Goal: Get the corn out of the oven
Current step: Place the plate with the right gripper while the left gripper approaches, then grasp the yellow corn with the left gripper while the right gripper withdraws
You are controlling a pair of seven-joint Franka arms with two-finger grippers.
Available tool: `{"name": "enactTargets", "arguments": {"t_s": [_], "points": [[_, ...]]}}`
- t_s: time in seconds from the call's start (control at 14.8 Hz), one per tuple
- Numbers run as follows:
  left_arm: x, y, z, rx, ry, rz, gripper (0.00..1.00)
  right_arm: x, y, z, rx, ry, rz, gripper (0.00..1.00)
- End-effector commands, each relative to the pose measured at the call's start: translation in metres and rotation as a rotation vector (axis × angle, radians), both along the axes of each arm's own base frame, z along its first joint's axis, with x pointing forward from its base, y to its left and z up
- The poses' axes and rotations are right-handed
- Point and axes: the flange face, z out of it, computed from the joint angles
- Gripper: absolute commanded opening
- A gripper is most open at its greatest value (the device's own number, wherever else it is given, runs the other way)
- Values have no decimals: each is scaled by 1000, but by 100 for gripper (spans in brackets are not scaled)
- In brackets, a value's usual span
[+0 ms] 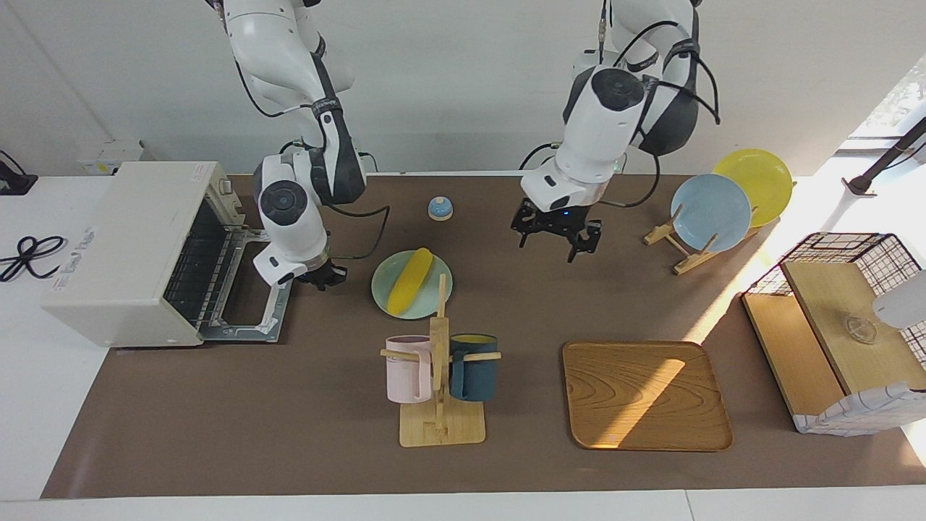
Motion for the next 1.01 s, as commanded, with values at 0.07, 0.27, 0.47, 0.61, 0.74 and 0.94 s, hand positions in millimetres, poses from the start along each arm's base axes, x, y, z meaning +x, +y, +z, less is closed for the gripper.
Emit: {"name": "enactTargets", "arguments": {"t_s": [0.07,0.27,0.47,0.61,0.74,0.94], "points": [[-16,-52,-30,-23,-7,-59,100,-21,-12,-7,-12,-36,42,0],[-22,-95,-60,-50,5,-92,100,-28,-22,-12,-57,-42,90,0],[-46,-146,-89,-59,21,-133,100,-27,-35,-9,-125,-23,192,0],[-60,-170,-115,-81,33,-129,100,-20,-39,1,-149,4,228,0],[-59,-187,-116,-100,19,-113,100,-10,-41,18,-160,28,245,0],[-62,-191,-128,-119,-8,-69,100,1,-56,68,-174,76,257,0]]}}
